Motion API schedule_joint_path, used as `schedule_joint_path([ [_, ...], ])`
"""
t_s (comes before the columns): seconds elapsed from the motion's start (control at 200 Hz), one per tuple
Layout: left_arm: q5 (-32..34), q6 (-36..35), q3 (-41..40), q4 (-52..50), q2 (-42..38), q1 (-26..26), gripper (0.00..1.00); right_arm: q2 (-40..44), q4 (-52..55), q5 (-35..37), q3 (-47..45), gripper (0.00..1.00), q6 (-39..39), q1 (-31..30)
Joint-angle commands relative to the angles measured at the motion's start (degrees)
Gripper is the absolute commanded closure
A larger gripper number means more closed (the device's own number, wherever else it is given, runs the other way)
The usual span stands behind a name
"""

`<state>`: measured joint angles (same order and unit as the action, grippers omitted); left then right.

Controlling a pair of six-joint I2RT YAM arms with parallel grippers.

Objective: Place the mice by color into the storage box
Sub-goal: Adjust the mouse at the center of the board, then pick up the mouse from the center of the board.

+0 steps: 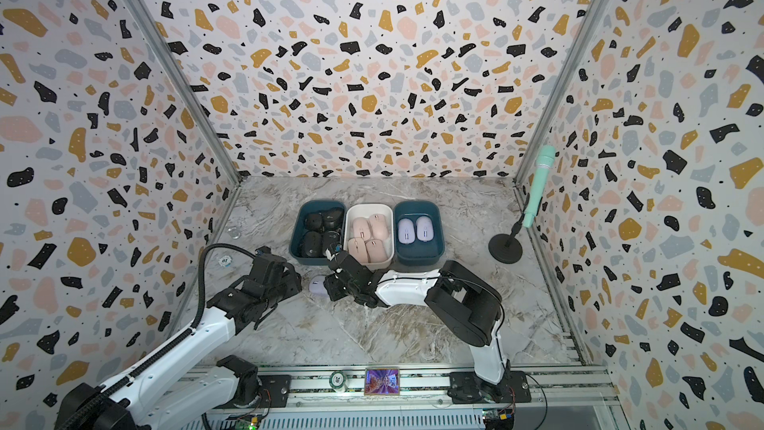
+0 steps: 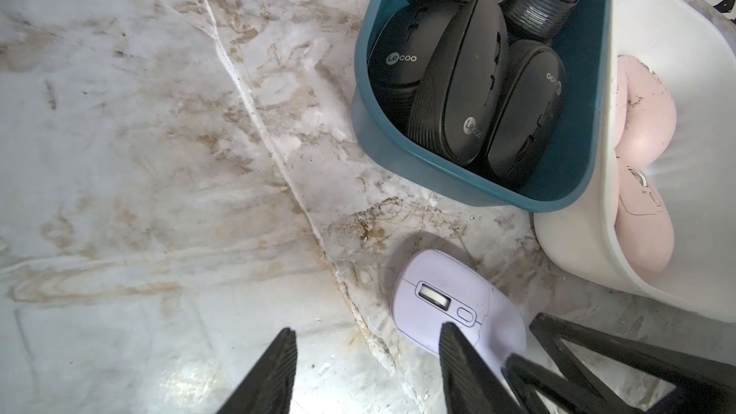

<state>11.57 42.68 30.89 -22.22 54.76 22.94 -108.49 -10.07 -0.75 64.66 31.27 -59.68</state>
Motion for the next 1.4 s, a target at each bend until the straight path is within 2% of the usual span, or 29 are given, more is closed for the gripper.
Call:
schedule_joint_path([
  [0.0, 0.14, -0.18, 0.90, 0.72, 0.00, 0.12, 0.43, 4.64, -0.89, -4.82, -0.99, 0.37, -9.78, 1.11],
  [0.05, 0.45, -0.23, 1.07, 0.50, 0.07, 0.14, 0.43, 5.20, -0.95, -5.96, -1.25, 0.31, -14.49, 1.13],
  [0.14, 0.89, -0.33, 1.47, 0.10, -0.17, 0.09, 0.43, 4.39, 0.66, -7.04, -0.32, 0.24, -21.42, 1.32],
  [0.37, 1.43, -0.04, 1.80, -0.10, -0.62, 0.13, 0.43, -0.37, 0.12, -15.79, 2.27, 0.19, -29.95, 2.75],
  [0.611, 1.79, 0.04, 2.35, -0.28, -0.85, 0.12, 0.43, -4.94, 2.07, -18.30, 6.79, 0.18, -32.10, 2.29],
  [1.031, 1.58, -0.65, 2.59, -0.55, -0.41, 0.13, 0.43, -9.50, 3.10, -13.38, 8.29, 0.20, -33.15, 1.77],
  [1.397, 1.35, -0.41, 1.56, -0.22, -1.41, 0.10, 0.43, -9.64, 3.10, -9.94, 7.24, 0.29, -31.84, 0.14],
])
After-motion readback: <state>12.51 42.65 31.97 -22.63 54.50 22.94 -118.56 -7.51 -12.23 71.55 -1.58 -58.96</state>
